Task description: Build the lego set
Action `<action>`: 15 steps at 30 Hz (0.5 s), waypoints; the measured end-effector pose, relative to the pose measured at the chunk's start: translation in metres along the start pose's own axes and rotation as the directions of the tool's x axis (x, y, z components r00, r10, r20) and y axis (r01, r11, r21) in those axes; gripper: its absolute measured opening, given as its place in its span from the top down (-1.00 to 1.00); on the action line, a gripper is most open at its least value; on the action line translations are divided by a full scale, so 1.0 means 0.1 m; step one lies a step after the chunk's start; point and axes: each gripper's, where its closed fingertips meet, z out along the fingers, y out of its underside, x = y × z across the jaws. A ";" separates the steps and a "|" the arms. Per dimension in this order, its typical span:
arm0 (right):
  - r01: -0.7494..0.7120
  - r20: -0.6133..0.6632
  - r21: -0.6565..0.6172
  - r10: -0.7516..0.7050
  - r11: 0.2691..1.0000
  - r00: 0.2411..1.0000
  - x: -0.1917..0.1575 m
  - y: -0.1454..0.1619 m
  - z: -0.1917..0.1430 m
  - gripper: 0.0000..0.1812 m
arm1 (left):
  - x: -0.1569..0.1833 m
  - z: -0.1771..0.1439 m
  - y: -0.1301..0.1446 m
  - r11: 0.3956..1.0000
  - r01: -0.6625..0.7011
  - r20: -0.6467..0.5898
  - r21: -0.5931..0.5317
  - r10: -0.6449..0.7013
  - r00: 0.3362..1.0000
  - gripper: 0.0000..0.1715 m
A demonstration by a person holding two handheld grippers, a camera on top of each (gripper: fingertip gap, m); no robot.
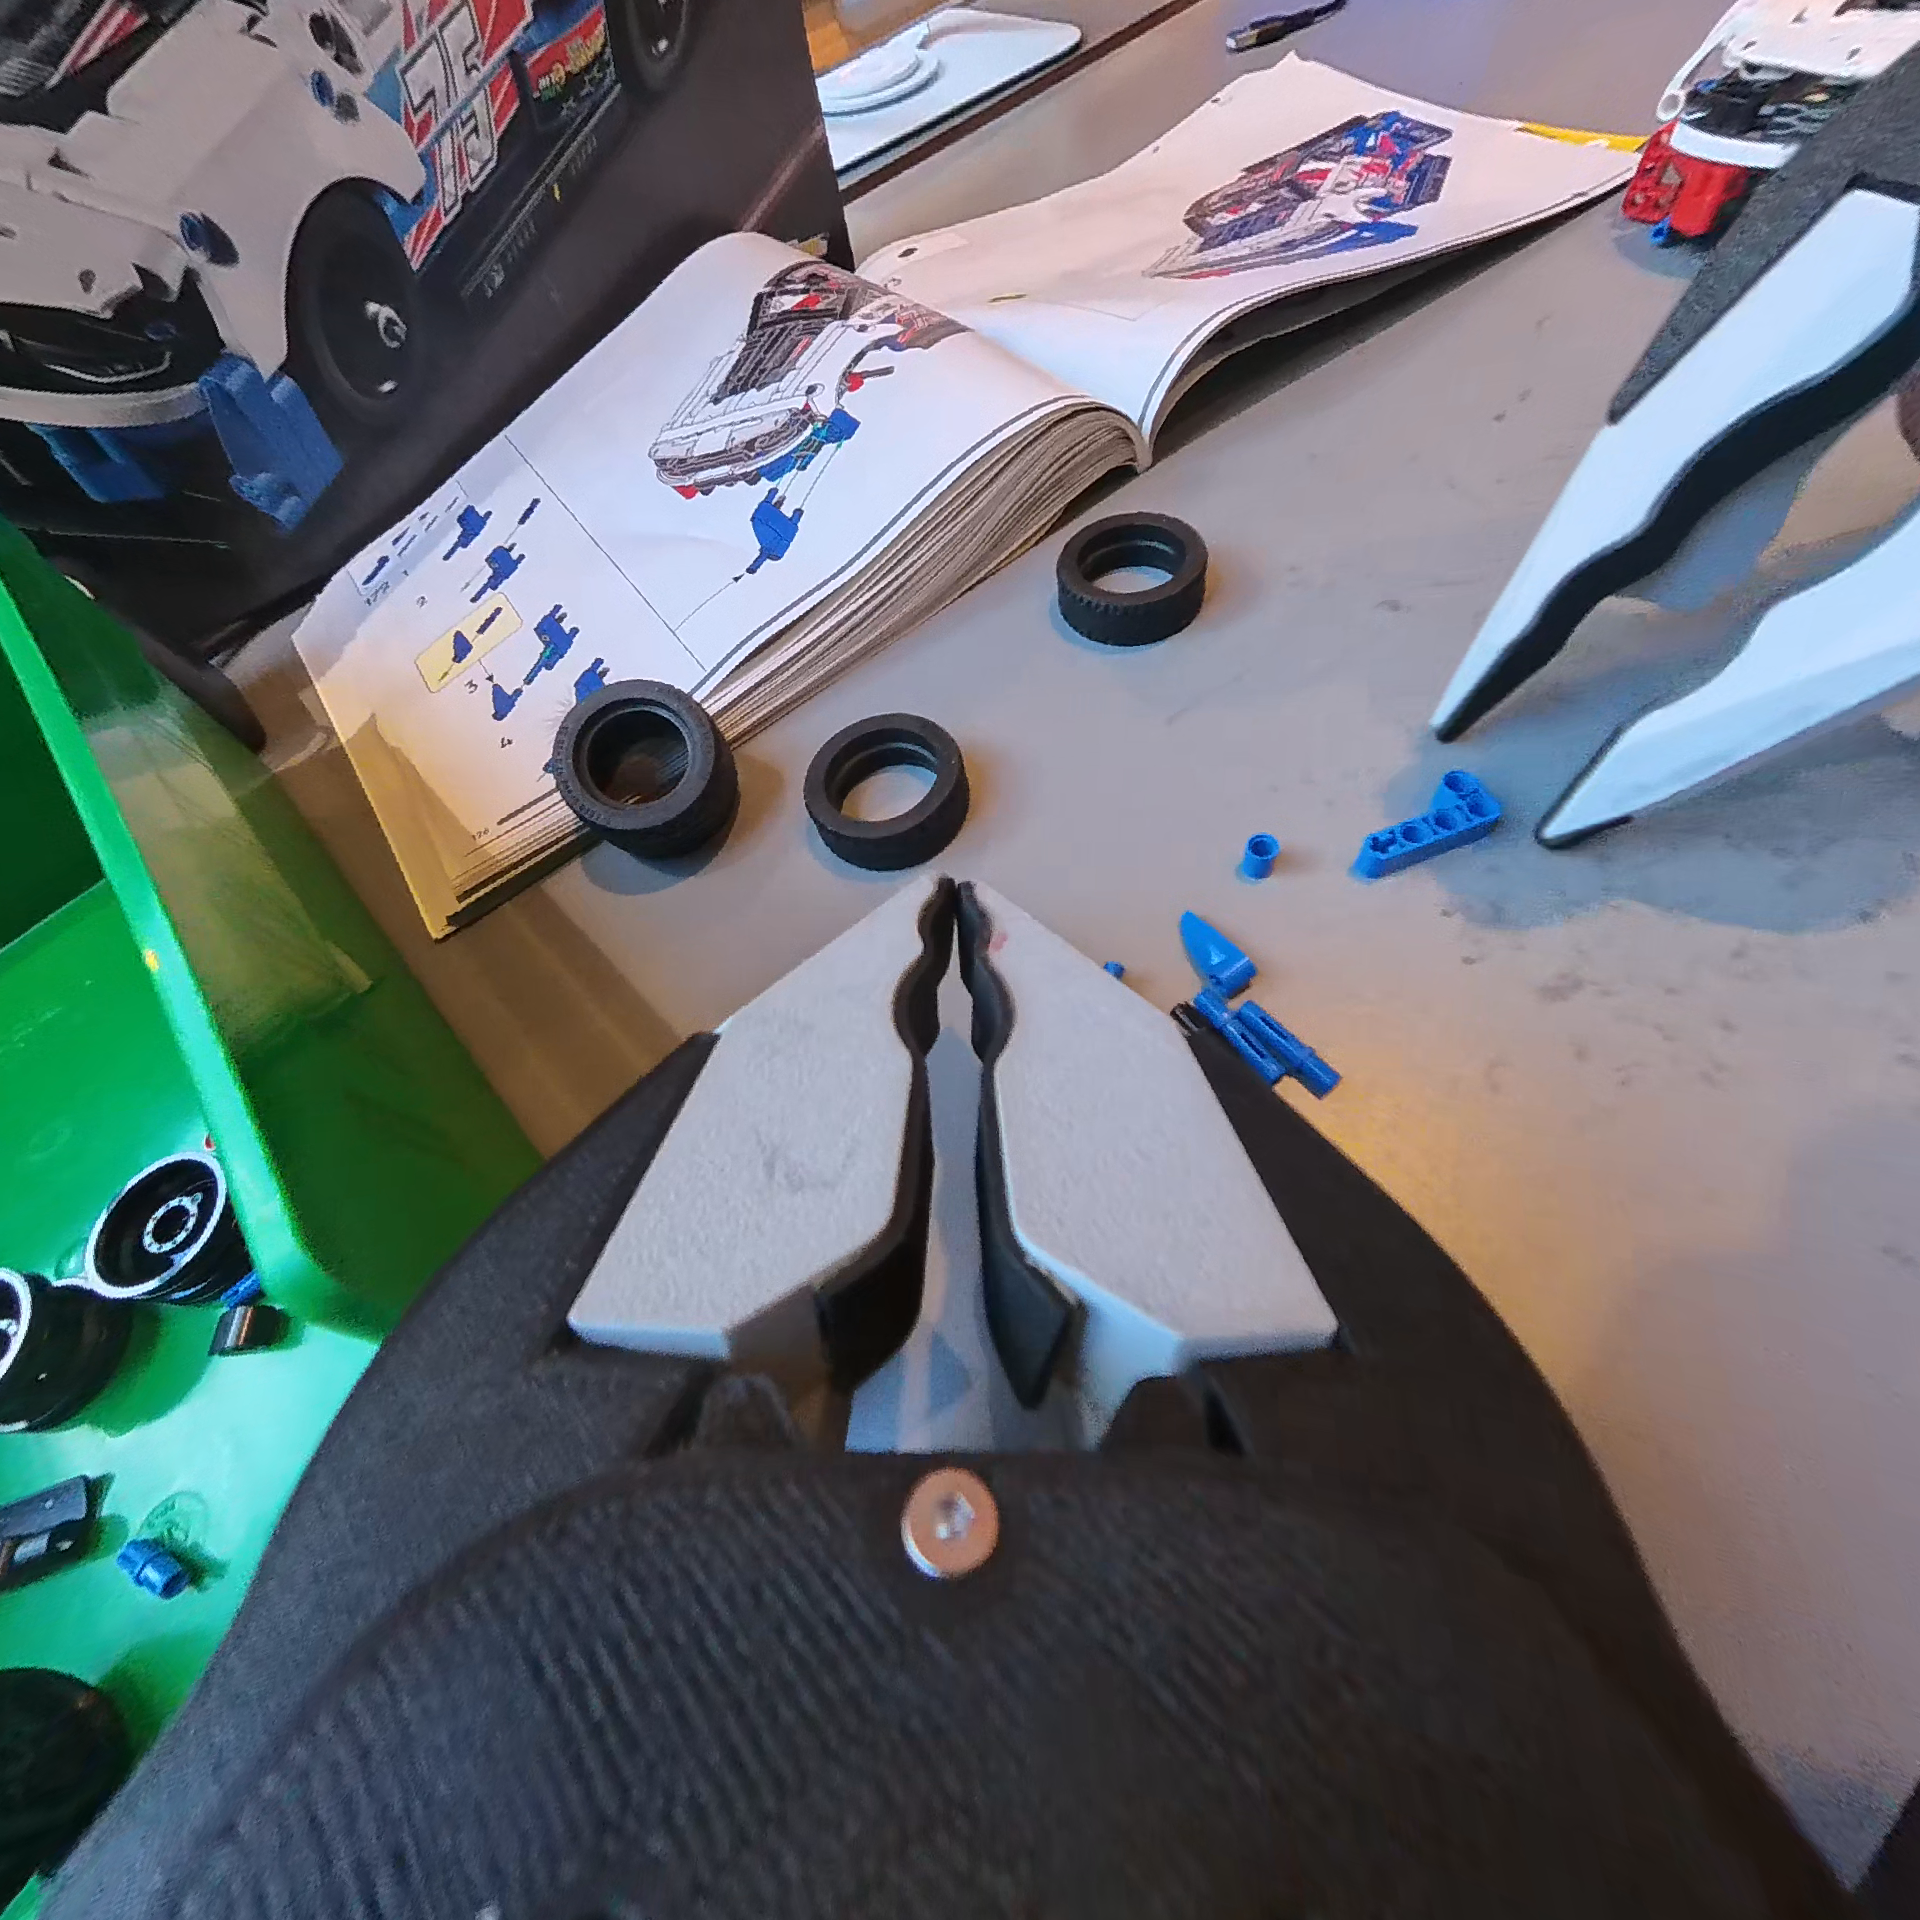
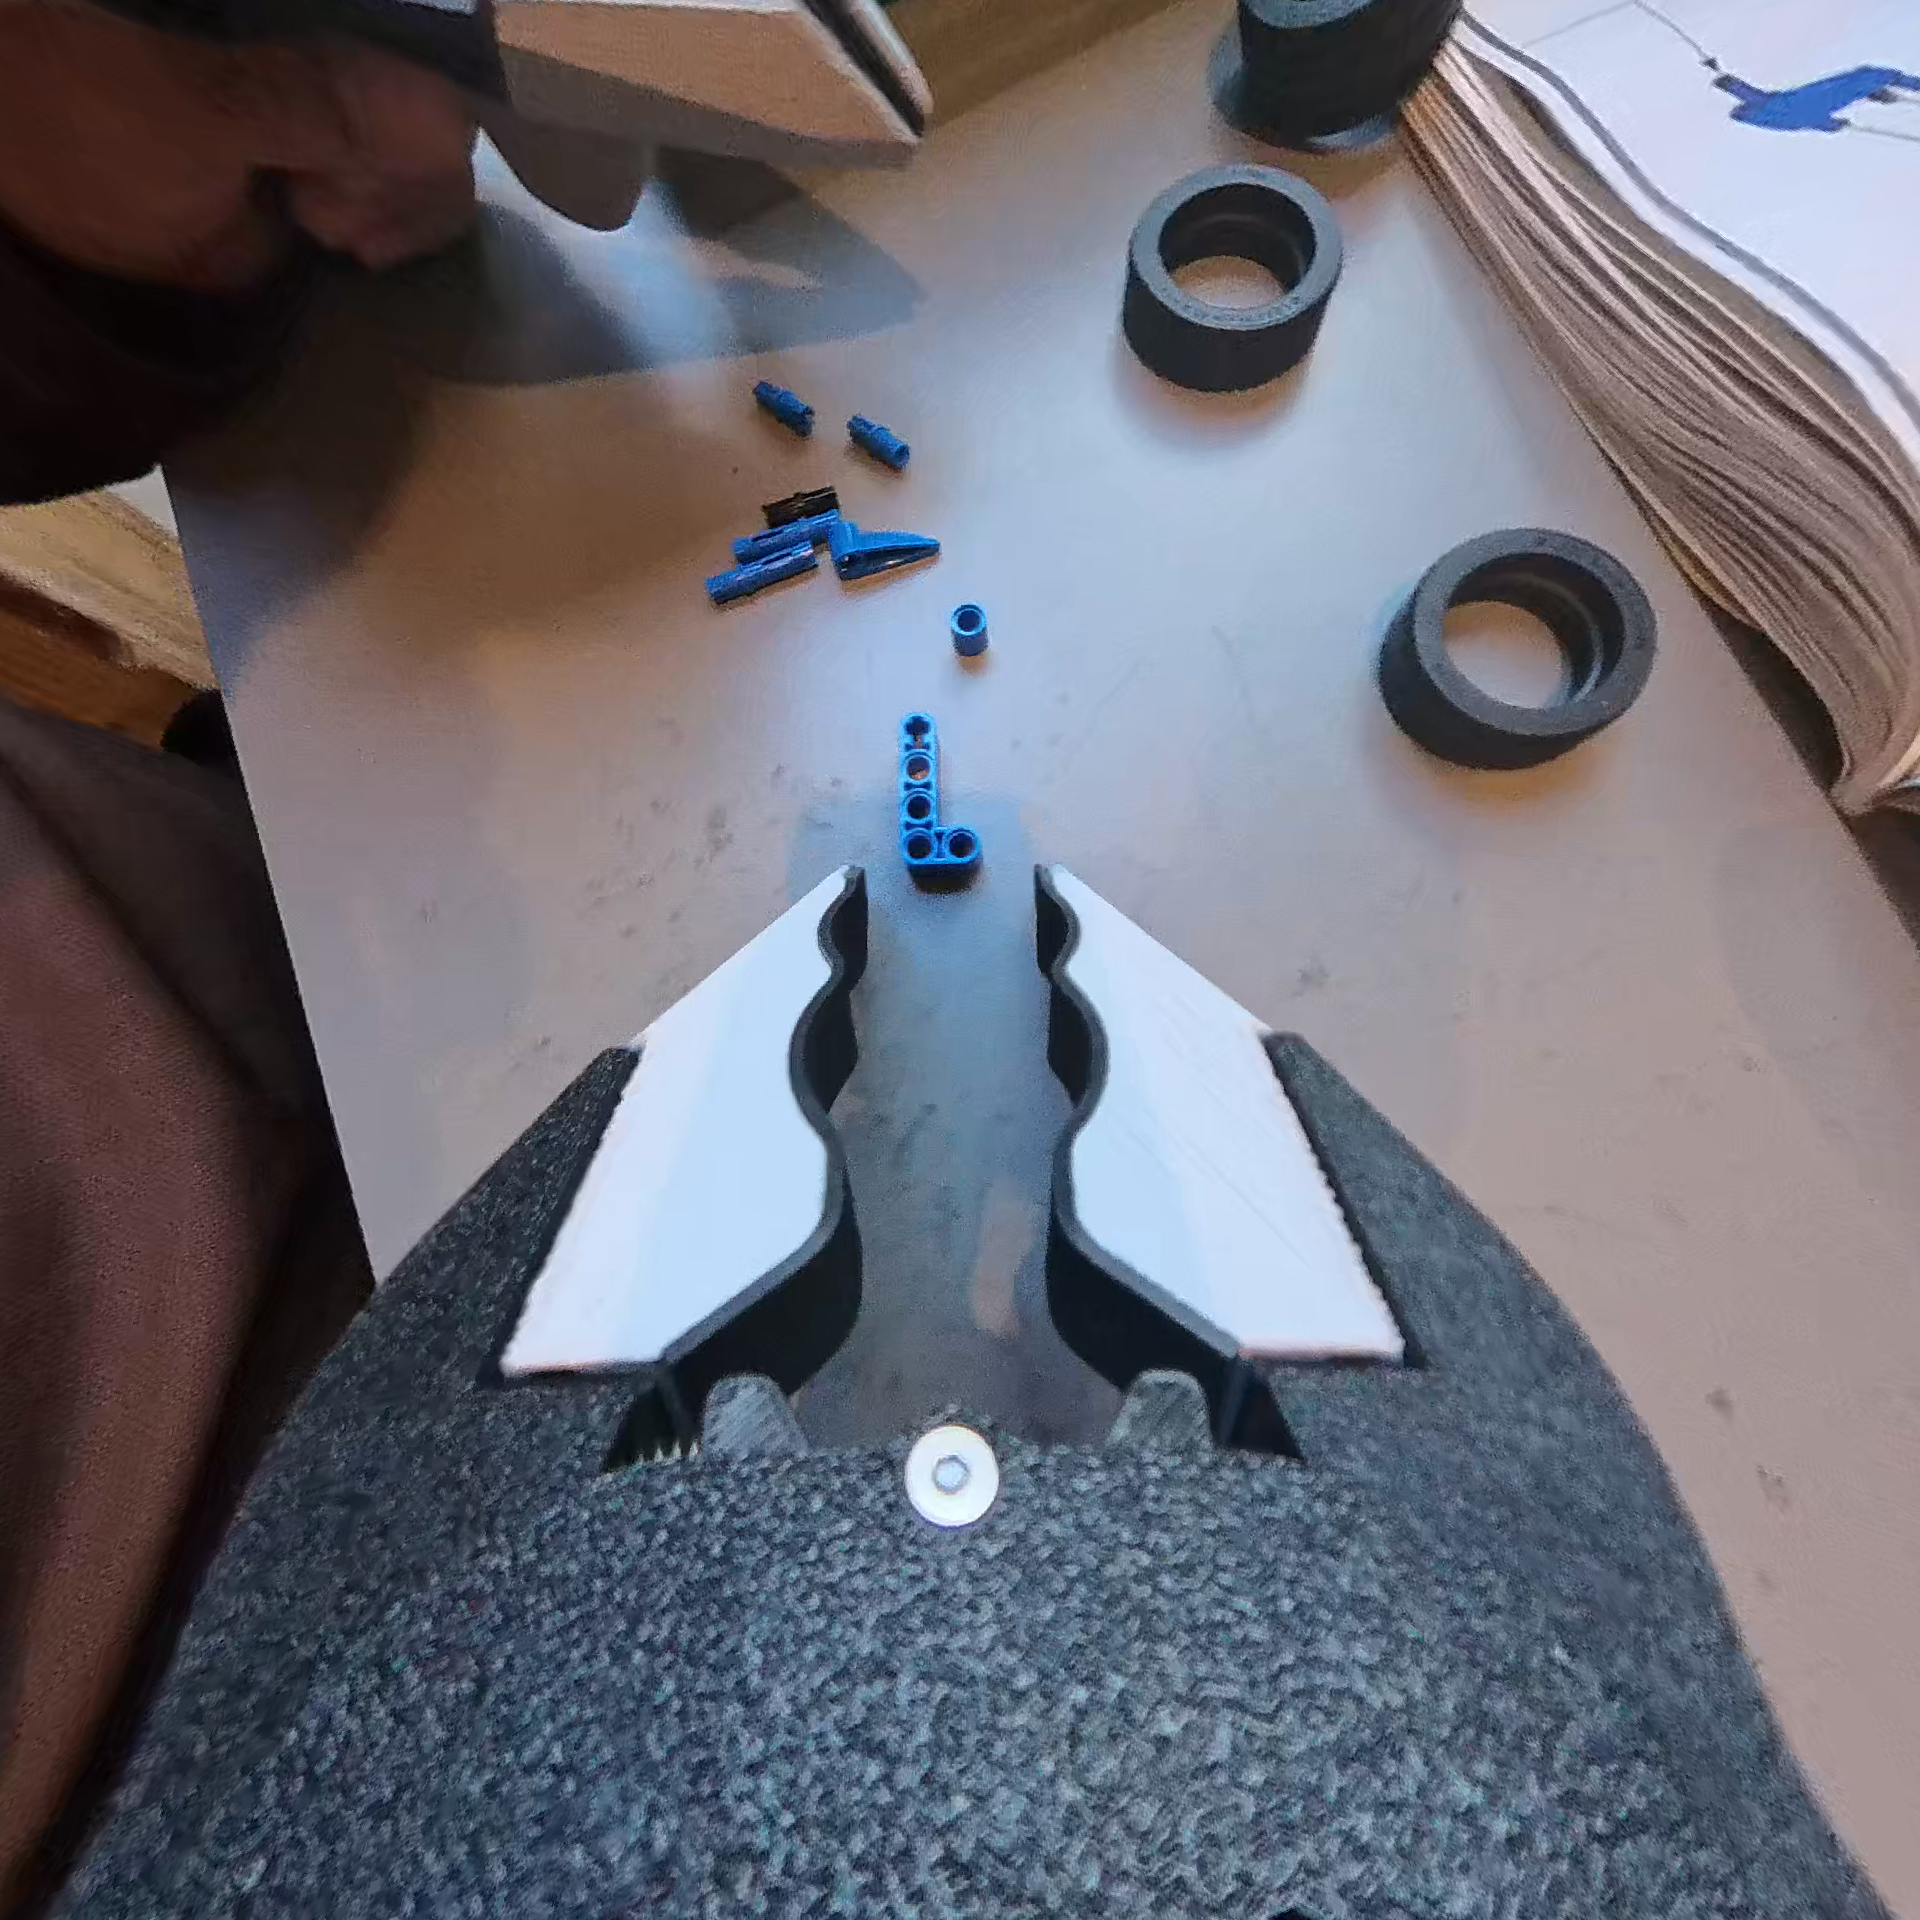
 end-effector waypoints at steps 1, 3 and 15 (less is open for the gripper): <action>0.023 -0.003 -0.007 -0.023 1.000 1.000 -0.02 0.00 0.01 0.68 | 0.01 0.00 0.00 1.000 0.000 -0.006 -0.001 0.000 1.000 1.00; 0.061 -0.008 -0.023 -0.061 0.998 0.998 -0.04 -0.01 0.07 0.74 | 0.11 0.00 -0.03 1.000 -0.024 -0.062 0.016 0.025 0.998 1.00; -0.322 0.406 0.089 0.261 0.943 0.876 -0.31 -0.34 -0.04 0.83 | 0.85 0.04 0.04 0.792 -0.593 -0.247 0.143 0.609 0.754 0.69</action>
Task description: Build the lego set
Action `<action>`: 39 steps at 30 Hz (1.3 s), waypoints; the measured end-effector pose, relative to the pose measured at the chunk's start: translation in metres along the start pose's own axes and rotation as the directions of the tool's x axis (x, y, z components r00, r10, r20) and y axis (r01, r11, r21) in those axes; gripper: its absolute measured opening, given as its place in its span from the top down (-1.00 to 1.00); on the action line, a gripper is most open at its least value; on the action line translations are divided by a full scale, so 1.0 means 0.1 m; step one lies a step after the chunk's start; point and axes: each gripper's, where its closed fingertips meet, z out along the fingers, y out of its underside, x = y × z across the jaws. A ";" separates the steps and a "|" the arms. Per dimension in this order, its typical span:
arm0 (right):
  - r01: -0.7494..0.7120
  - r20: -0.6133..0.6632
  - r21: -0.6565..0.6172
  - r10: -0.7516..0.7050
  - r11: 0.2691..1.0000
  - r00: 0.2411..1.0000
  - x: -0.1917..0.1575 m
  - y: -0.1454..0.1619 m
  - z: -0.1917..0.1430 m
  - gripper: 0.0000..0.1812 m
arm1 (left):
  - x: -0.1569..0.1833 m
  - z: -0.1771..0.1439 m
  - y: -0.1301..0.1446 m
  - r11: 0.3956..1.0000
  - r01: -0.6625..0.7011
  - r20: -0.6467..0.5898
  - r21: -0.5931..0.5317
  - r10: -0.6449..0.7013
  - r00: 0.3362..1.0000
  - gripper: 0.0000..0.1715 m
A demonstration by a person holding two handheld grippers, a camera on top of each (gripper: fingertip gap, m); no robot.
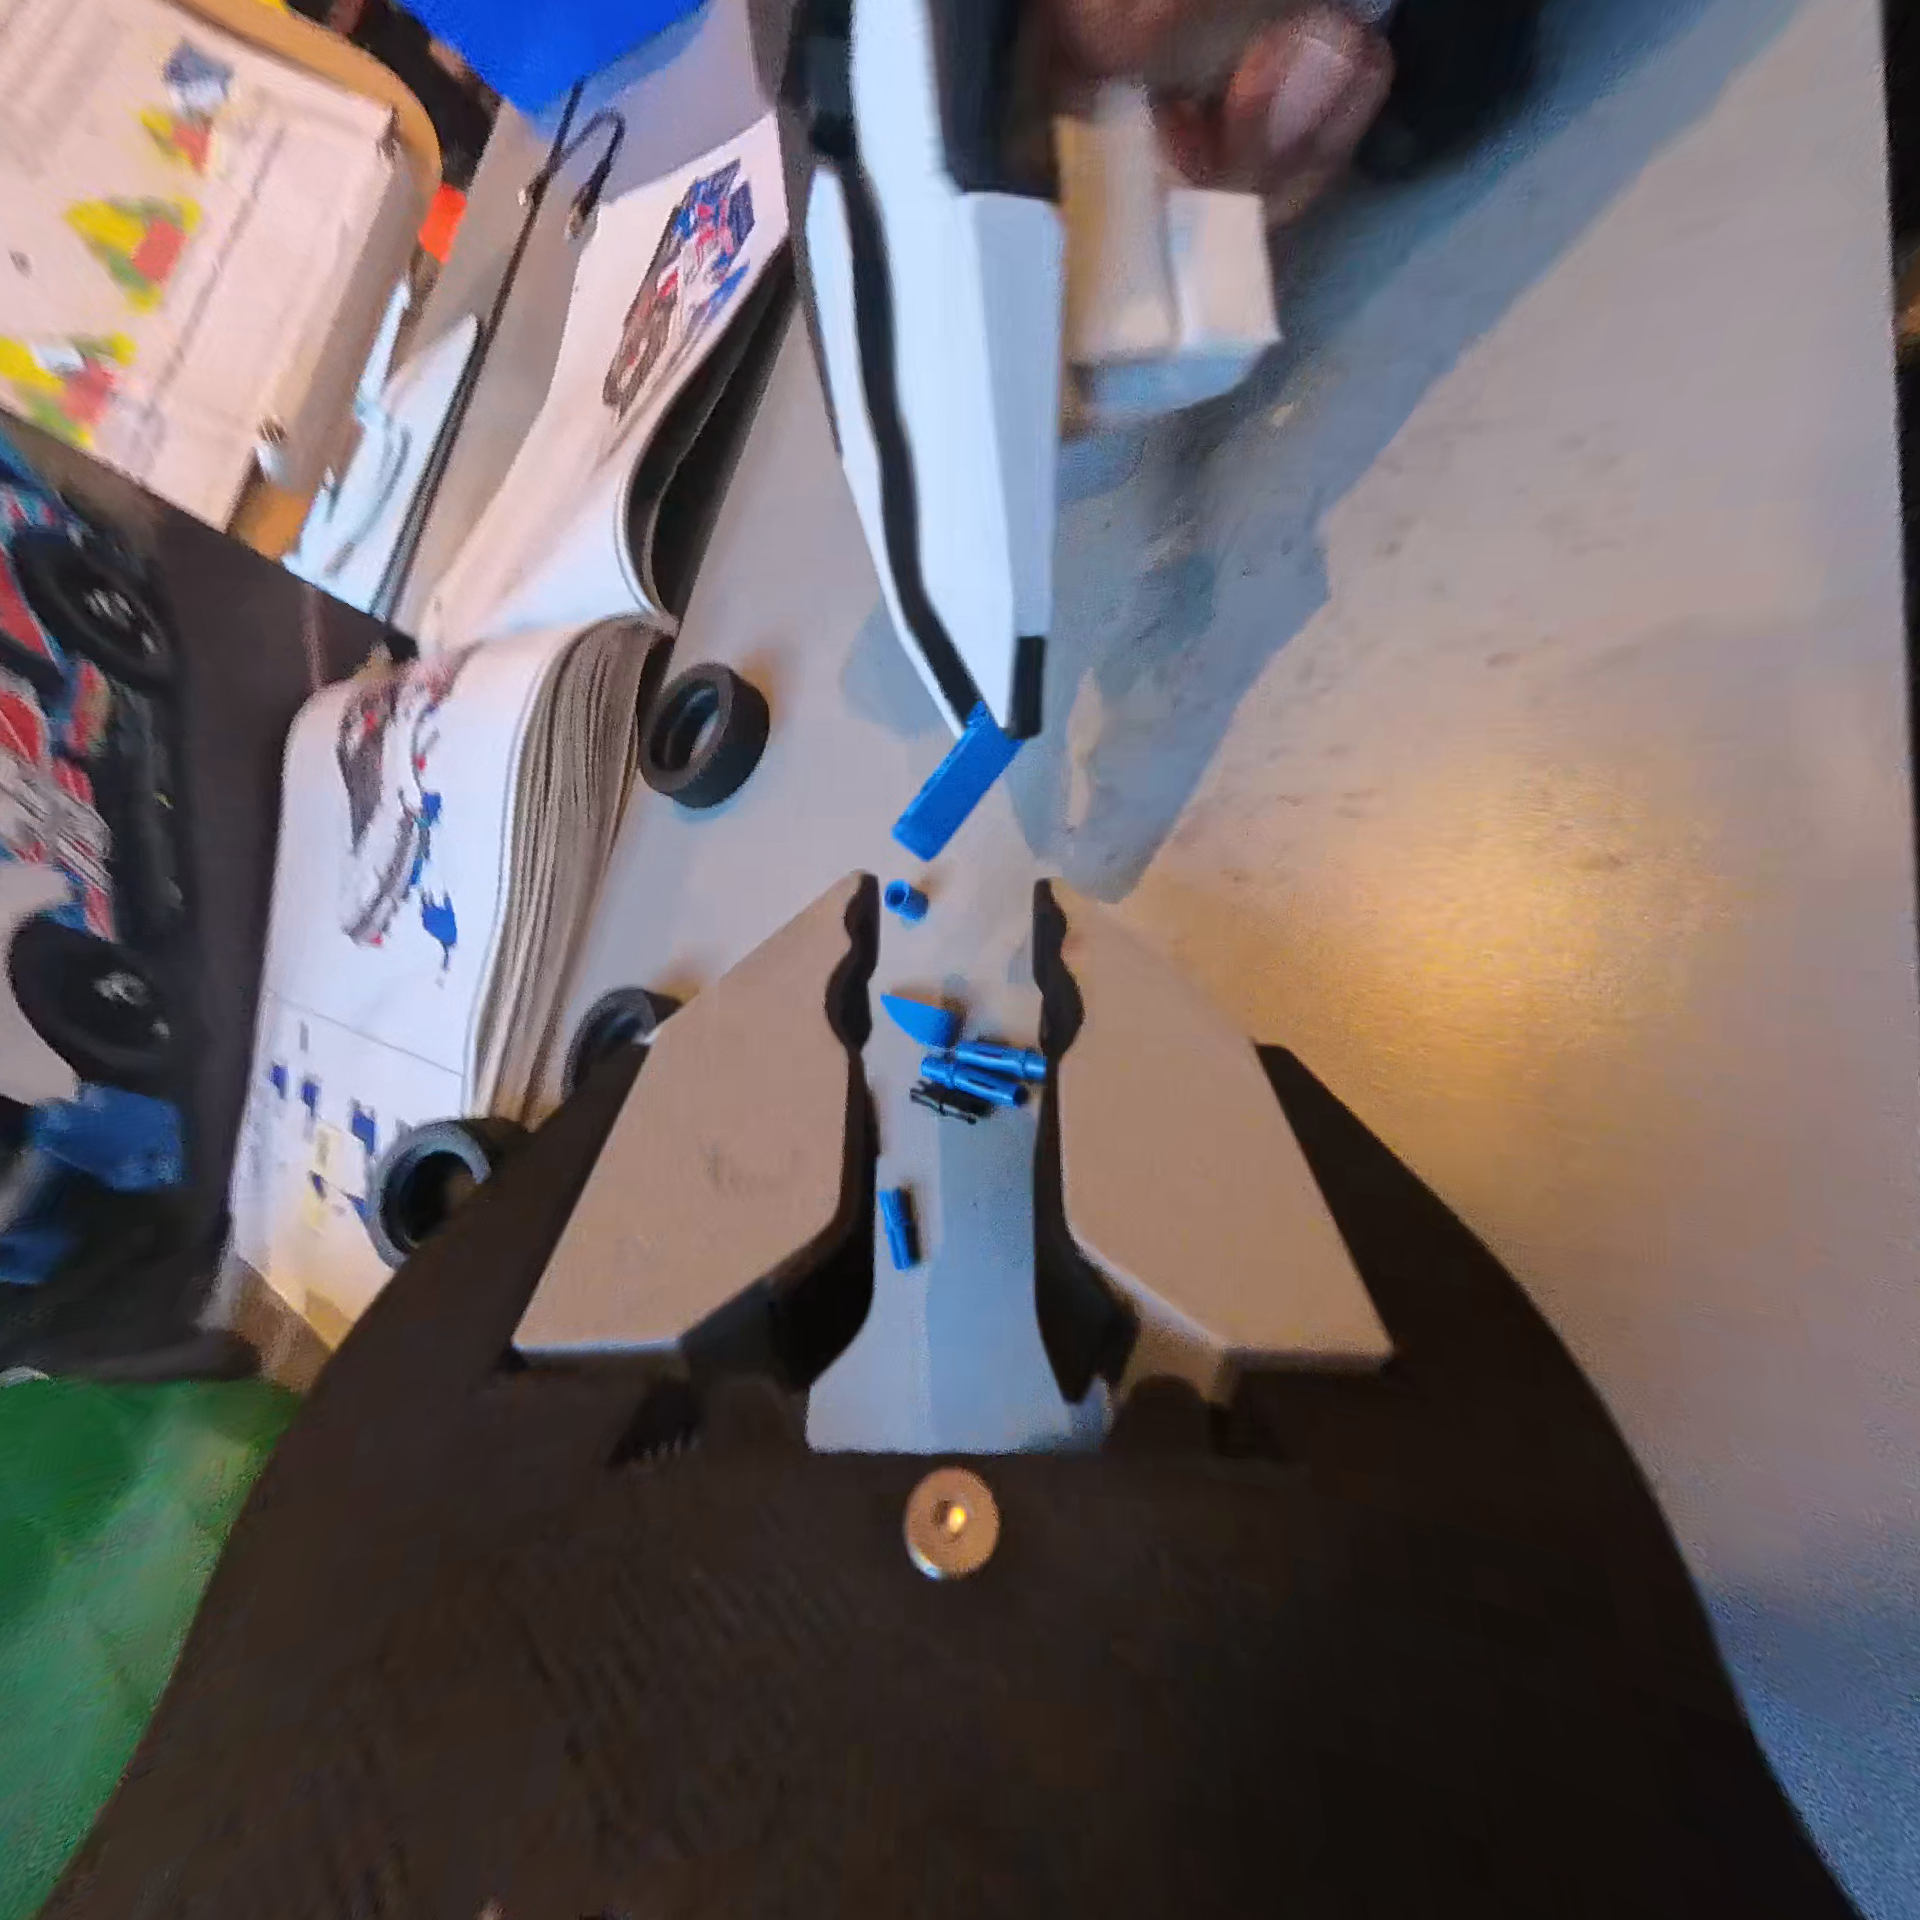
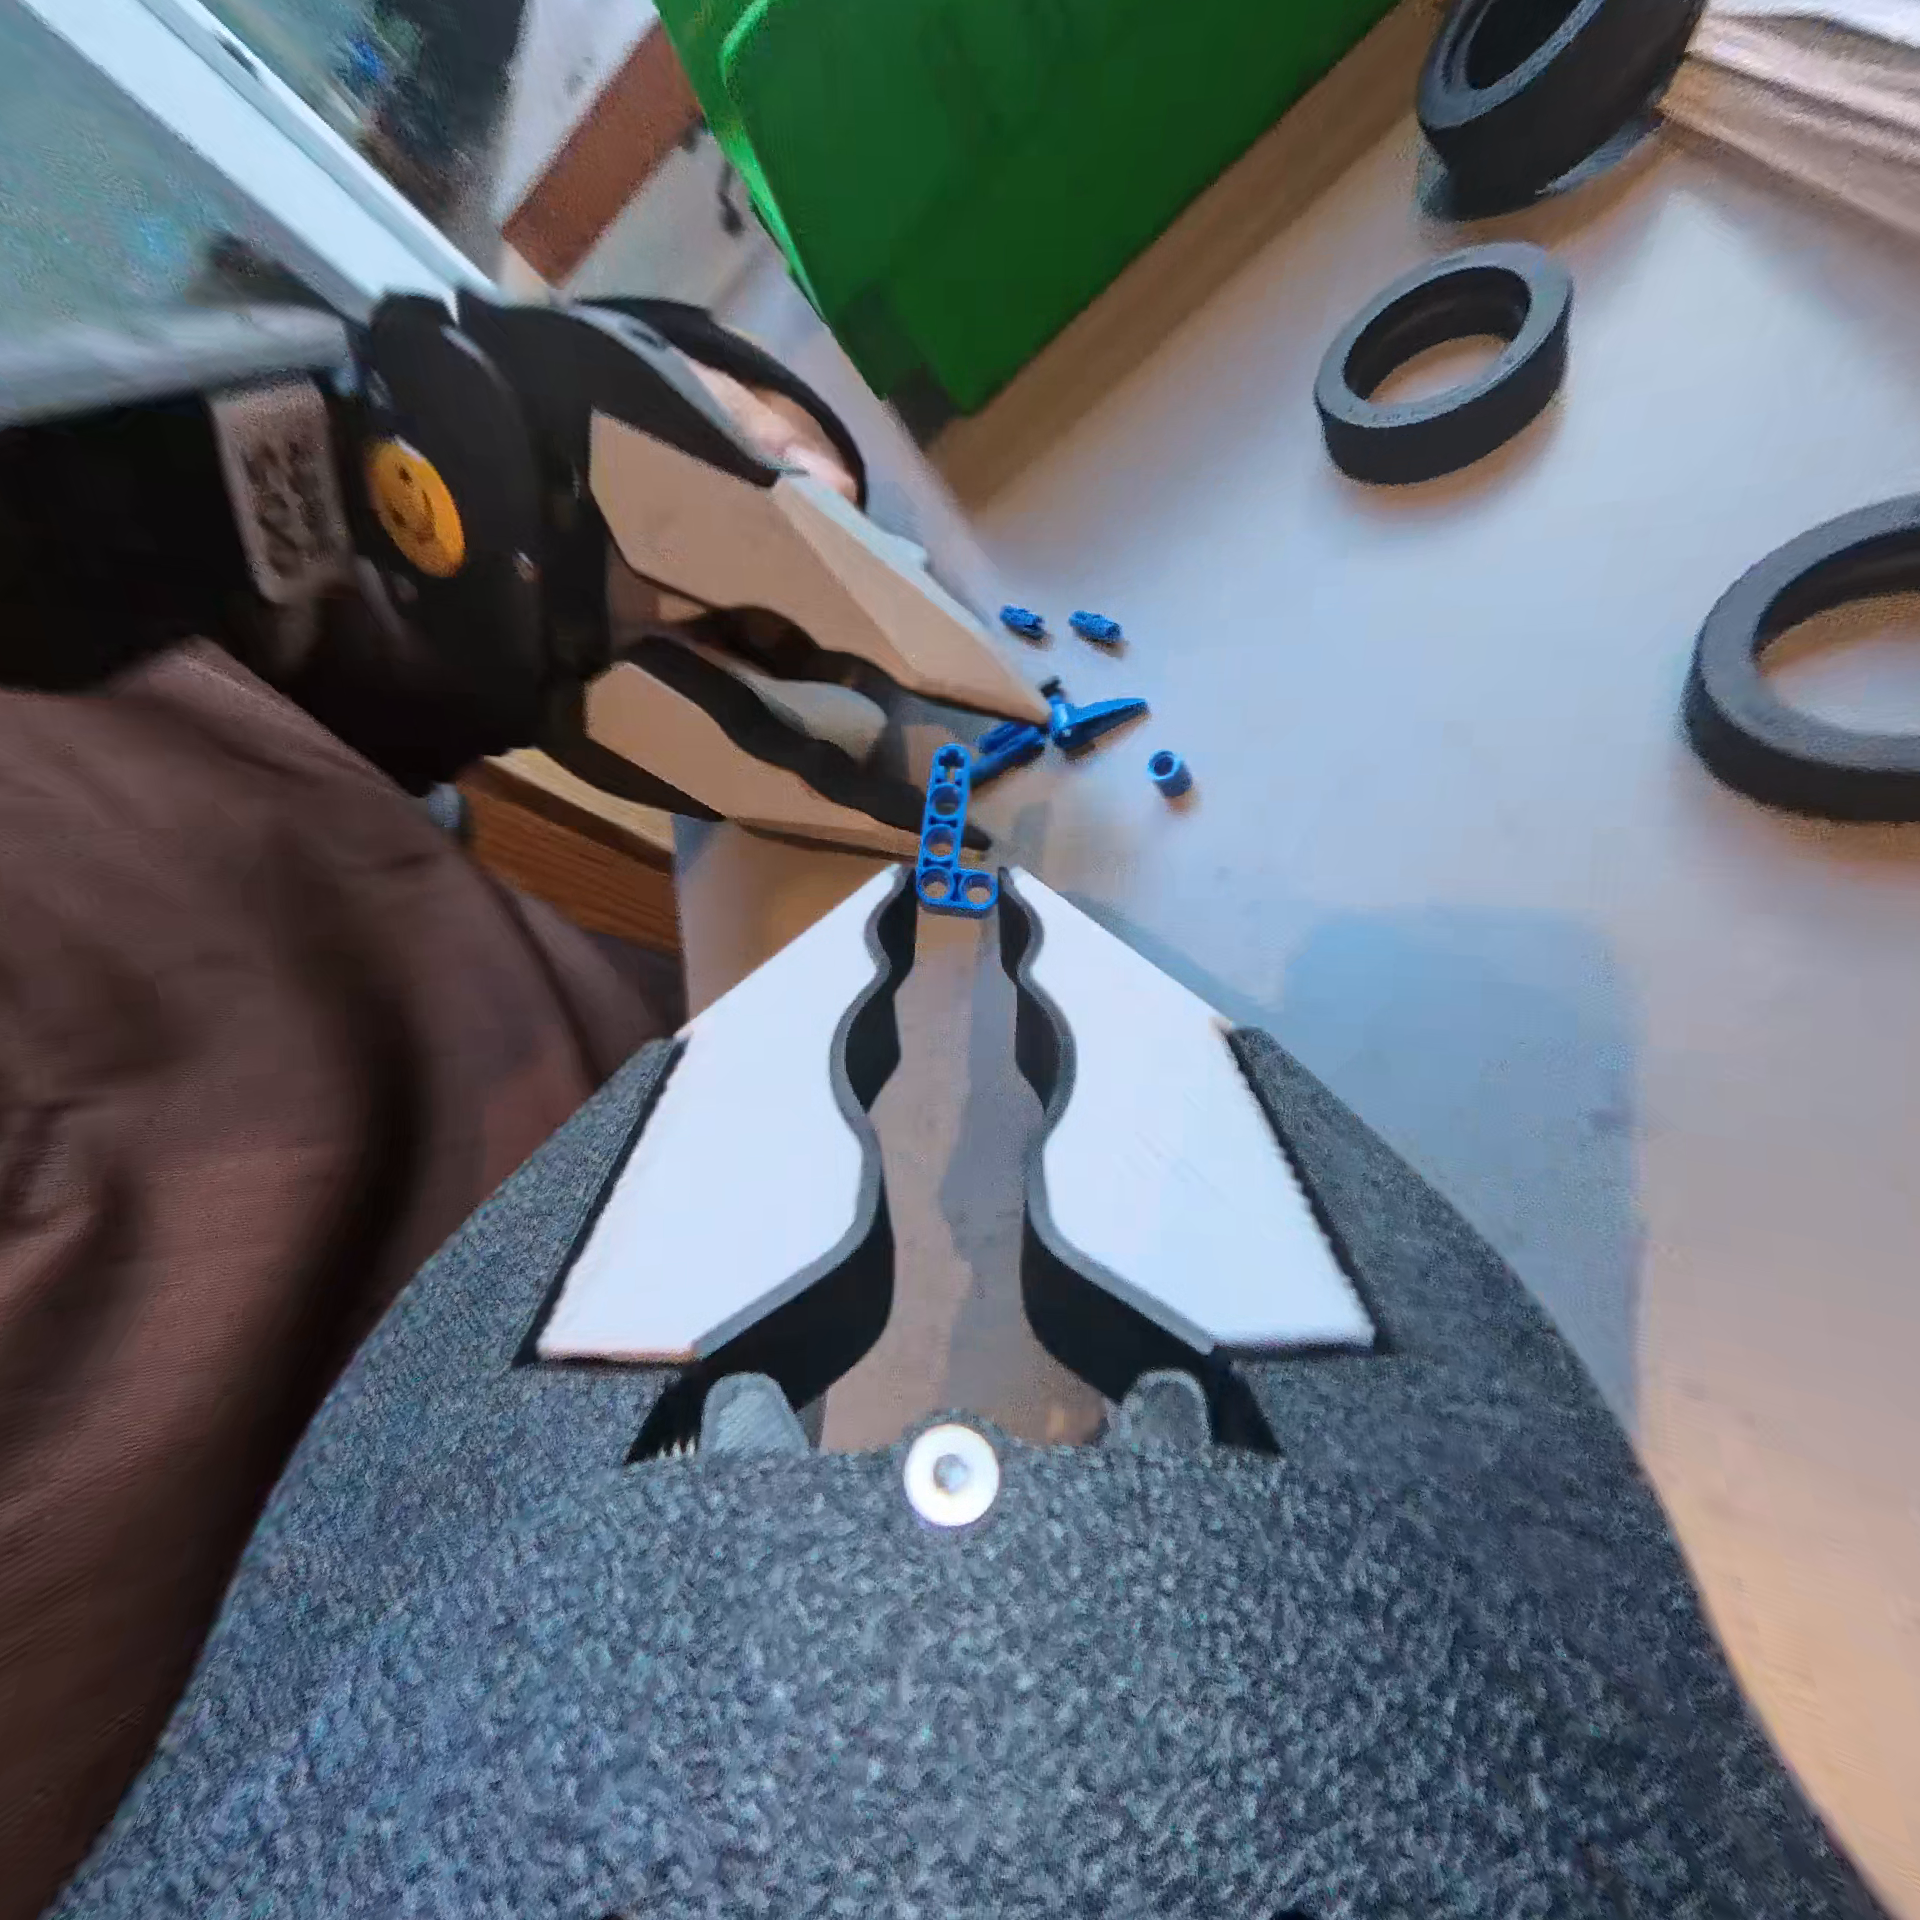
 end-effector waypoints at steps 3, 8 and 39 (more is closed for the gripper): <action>-0.089 0.080 0.010 0.088 0.996 0.993 -0.05 0.02 -0.02 0.83 | 0.02 -0.02 -0.13 0.996 -0.076 0.005 0.053 0.076 0.997 0.73; -0.167 0.189 -0.001 0.164 0.986 0.968 -0.15 0.06 0.00 0.83 | 0.03 -0.02 -0.25 0.986 -0.146 -0.021 0.083 0.148 0.989 0.82; 0.385 -0.312 -0.200 -0.431 0.901 0.846 0.28 0.20 -0.07 0.86 | 0.26 0.19 -0.09 0.769 0.287 -0.608 -0.570 -0.631 0.482 0.94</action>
